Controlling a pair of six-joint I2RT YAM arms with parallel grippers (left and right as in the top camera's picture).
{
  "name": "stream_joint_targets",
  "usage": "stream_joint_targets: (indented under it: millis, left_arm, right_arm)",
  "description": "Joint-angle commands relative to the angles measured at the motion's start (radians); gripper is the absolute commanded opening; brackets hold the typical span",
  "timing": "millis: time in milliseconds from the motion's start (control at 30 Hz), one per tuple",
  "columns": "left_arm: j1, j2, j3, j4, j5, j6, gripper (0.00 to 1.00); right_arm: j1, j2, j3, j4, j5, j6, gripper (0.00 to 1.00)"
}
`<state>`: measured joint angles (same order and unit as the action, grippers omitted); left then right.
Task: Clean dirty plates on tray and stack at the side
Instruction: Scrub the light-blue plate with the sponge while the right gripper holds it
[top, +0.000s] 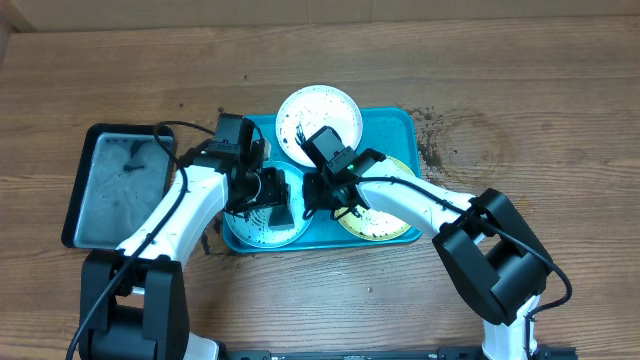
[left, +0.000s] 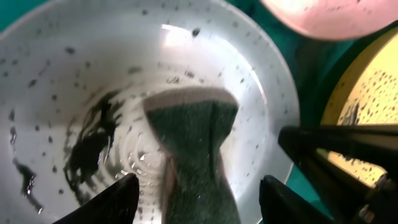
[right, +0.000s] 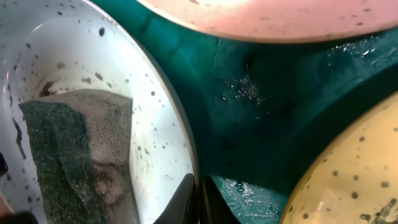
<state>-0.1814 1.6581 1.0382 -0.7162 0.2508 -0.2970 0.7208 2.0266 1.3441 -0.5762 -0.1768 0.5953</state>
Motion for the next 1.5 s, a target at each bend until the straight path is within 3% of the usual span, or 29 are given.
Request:
stream_joint_targets:
  millis: [0, 233, 333, 467, 633, 900, 1000, 1233, 1367, 1467]
  left_arm:
    - [-0.013, 0.031, -0.004, 0.019, 0.001, -0.042, 0.61]
    - [-0.015, 0.135, -0.004, 0.026, 0.002, -0.051, 0.57]
    - [-0.015, 0.154, -0.004, 0.026, 0.001, -0.051, 0.44]
    - [-0.014, 0.154, 0.001, 0.026, -0.018, -0.053, 0.33]
    - [-0.013, 0.154, 0.005, 0.025, -0.158, -0.081, 0.05]
    - [-0.014, 0.154, 0.005, 0.009, -0.593, -0.082, 0.04]
    - [-0.014, 0.154, 0.006, 0.020, -0.659, -0.081, 0.04]
    - [-0.016, 0.141, 0.076, -0.024, -0.573, -0.069, 0.04]
    - [-0.016, 0.133, 0.130, -0.039, -0.198, 0.062, 0.04]
    - [-0.016, 0.135, 0.126, 0.019, 0.037, 0.062, 0.04]
  right_arm:
    - [0.000, 0.008, 0.000, -0.005, -0.008, 0.012, 0.04]
    - [0.000, 0.008, 0.000, -0.006, -0.008, 0.012, 0.04]
    - [0.000, 0.008, 0.000, -0.005, -0.007, 0.012, 0.04]
    - [0.000, 0.008, 0.000, -0.005, -0.007, 0.011, 0.04]
    - [0.000, 0.008, 0.000, -0.005, -0.007, 0.011, 0.04]
    - [0.000, 0.008, 0.000, -0.005, -0.007, 0.011, 0.04]
    - [0.000, 0.008, 0.000, -0.005, -0.003, 0.011, 0.04]
    - [0.000, 0.008, 0.000, -0.005, -0.003, 0.011, 0.04]
    - [0.000, 0.008, 0.000, -0.003, -0.003, 0.011, 0.04]
    - [0.000, 0.008, 0.000, -0.001, -0.003, 0.011, 0.04]
